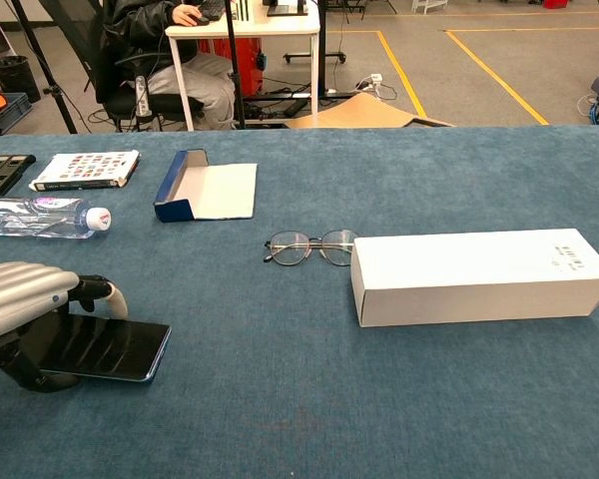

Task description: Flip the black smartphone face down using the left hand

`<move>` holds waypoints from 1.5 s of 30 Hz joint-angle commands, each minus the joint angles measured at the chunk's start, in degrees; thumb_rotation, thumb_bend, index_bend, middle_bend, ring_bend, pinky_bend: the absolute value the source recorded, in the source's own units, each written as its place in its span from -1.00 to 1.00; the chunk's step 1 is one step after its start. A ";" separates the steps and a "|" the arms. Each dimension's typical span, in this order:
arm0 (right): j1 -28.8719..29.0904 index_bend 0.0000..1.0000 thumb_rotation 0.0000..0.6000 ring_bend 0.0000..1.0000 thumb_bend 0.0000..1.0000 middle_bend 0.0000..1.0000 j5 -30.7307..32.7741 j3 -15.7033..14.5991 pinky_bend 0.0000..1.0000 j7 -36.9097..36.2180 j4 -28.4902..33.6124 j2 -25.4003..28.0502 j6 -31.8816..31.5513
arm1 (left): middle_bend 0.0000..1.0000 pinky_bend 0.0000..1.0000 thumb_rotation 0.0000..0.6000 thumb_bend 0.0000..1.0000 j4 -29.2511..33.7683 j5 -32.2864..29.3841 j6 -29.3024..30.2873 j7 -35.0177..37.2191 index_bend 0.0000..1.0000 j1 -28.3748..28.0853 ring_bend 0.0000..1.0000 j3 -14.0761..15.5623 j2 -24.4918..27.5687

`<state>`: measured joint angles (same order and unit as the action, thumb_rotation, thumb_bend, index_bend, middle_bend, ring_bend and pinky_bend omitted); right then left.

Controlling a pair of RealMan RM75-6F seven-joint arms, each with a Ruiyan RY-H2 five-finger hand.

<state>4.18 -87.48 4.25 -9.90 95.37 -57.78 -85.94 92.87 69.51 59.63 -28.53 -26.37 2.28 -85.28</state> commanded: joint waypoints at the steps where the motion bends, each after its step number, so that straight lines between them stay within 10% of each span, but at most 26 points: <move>1: 0.01 -0.96 1.00 -1.00 -1.00 -1.00 -0.03 -0.04 -1.00 0.03 0.03 0.01 0.05 | -0.84 -0.57 1.00 0.93 3.90 -2.71 -1.42 -1.11 -0.52 -0.03 -0.75 0.56 2.68; 15: 0.22 -0.91 1.00 -1.00 -1.00 -1.00 0.09 -0.19 -1.00 0.36 0.09 -0.13 0.65 | -0.91 -0.59 1.00 1.00 5.74 -8.90 -6.52 3.23 -0.64 -3.76 -0.78 -3.39 4.66; 25: 0.52 -0.91 1.00 -1.00 -1.00 -1.00 0.74 -0.18 -1.00 0.71 -0.11 -0.43 1.53 | -0.94 -0.71 1.00 0.97 -4.46 -14.53 -6.95 1.89 -0.68 -8.83 -0.90 -8.21 -1.94; 29: 0.56 -0.91 1.00 -1.00 -1.00 -1.00 1.14 -0.10 -1.00 0.47 -0.21 -0.44 1.76 | -1.00 -0.93 1.00 0.44 -8.97 -9.82 -5.56 6.63 -0.99 -8.66 -1.00 -8.68 -4.08; 38: 0.29 -0.91 1.00 -1.00 -1.00 -1.00 0.51 -0.14 -1.00 -0.46 0.06 -0.08 0.98 | -1.00 -1.00 1.00 -0.74 -3.99 4.56 9.29 16.37 -1.00 -2.72 -1.00 -8.77 3.93; 45: 0.21 -0.93 1.00 -1.00 -1.00 -1.00 -0.40 -0.08 -1.00 -0.49 0.14 -0.20 0.05 | -1.00 -1.00 1.00 -0.90 2.88 8.74 18.68 14.81 -1.00 4.54 -1.00 -5.24 13.56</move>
<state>4.39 -87.82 4.15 -10.43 95.57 -57.93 -85.83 93.23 75.80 75.02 -13.52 -25.02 -4.89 -74.89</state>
